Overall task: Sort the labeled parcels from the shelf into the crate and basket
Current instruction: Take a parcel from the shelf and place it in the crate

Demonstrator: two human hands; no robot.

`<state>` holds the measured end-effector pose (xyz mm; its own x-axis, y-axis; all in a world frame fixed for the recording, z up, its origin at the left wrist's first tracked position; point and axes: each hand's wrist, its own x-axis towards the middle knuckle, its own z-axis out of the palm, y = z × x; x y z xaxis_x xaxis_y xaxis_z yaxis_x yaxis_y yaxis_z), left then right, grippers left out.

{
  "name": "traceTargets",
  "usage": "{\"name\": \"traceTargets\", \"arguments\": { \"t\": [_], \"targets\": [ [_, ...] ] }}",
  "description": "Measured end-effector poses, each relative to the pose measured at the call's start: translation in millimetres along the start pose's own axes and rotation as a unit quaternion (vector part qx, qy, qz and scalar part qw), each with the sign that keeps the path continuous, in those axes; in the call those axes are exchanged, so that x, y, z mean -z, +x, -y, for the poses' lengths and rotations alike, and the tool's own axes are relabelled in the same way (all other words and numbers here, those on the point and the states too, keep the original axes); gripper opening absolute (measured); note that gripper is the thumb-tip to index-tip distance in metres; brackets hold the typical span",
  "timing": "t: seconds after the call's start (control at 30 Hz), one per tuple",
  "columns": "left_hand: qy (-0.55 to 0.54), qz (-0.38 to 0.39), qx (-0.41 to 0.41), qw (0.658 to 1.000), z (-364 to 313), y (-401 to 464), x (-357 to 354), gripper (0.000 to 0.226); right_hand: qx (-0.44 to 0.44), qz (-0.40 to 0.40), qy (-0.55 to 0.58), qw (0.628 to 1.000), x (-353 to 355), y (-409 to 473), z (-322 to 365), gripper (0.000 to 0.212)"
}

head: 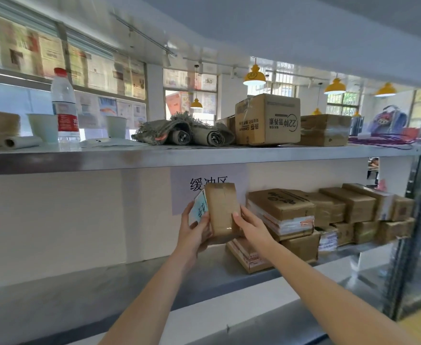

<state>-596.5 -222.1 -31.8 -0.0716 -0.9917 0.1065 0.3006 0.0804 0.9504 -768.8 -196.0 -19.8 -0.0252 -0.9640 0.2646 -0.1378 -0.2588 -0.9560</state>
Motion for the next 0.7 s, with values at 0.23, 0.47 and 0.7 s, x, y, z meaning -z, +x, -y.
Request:
{"name": "traceTargets", "arguments": {
  "t": [0.23, 0.47, 0.7],
  "targets": [
    [0.007, 0.02, -0.038, 0.999, 7.2, 6.8, -18.4, 0.058, 0.037, -0.045, -0.088, 0.994, 32.9, -13.3, 9.9, 0.046],
    [-0.015, 0.085, -0.032, 0.996, 6.9, 10.7, -63.7, 0.05, -0.009, -0.083, -0.089, 0.993, 77.7, -26.6, 24.0, 0.092],
    [-0.021, 0.163, 0.001, 0.986, 4.1, 10.3, -152.2, 0.053, -0.008, -0.15, -0.066, 0.987, 165.8, -44.7, 37.0, 0.063]
  ]
}}
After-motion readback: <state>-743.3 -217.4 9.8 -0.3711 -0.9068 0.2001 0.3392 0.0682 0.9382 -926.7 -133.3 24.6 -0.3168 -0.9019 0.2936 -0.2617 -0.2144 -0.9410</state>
